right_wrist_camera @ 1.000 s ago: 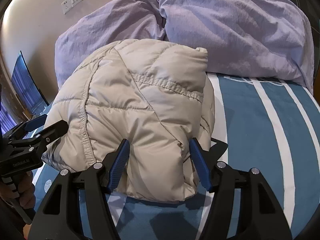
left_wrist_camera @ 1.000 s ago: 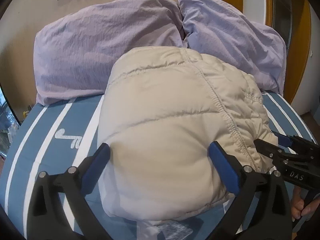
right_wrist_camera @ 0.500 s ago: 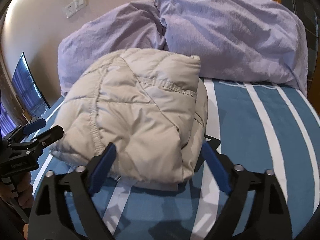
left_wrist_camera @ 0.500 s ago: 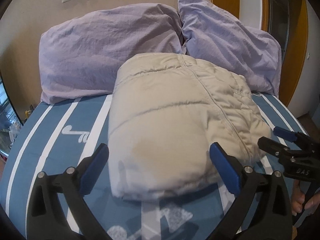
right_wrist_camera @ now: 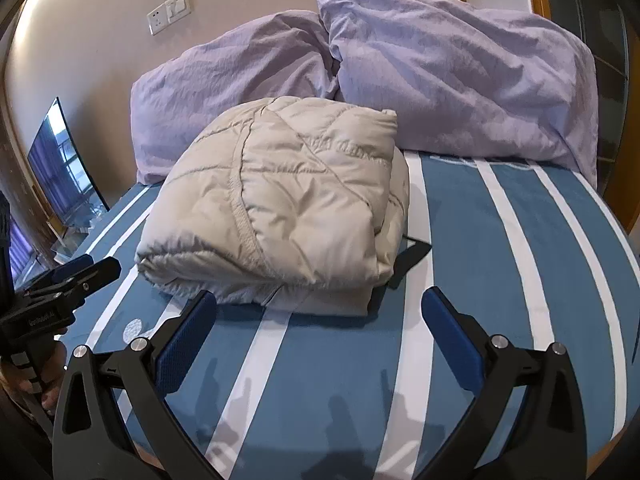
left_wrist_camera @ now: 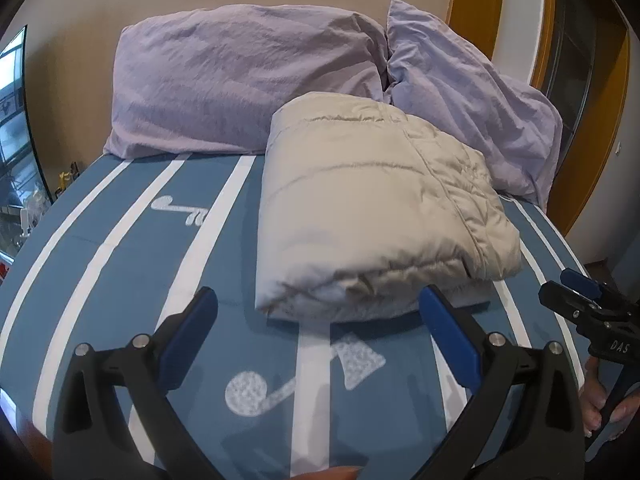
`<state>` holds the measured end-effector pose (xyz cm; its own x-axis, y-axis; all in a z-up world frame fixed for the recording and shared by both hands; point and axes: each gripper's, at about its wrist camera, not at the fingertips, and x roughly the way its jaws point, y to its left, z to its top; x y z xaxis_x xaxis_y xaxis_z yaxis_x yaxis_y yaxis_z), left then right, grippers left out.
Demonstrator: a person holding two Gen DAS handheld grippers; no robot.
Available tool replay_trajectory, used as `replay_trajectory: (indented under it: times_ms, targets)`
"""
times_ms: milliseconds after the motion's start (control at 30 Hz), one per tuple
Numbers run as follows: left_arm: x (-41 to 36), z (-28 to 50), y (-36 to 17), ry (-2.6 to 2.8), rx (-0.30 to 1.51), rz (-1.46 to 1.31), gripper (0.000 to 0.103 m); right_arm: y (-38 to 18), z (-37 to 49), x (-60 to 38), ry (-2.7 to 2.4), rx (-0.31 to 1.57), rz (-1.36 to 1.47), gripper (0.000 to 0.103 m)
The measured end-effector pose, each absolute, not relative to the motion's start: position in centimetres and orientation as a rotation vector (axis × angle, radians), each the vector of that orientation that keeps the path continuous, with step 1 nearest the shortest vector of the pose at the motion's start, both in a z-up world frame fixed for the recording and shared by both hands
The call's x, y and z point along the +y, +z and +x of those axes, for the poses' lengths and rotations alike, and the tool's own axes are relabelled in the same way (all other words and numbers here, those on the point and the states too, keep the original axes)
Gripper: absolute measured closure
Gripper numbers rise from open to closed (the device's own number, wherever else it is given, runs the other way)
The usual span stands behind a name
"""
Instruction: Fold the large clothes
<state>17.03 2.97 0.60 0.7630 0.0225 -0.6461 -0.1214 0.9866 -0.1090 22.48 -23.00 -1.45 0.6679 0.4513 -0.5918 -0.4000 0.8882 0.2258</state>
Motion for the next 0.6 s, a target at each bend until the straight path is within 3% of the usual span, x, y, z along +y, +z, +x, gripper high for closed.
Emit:
replay_trajectory:
  times_ms: [600]
  targets:
    - [2.2,14.1,-0.4,0.057,0.727,-0.157,0.003,-2.0,19.4,-22.3,0.499,0.729,0.06,0.001]
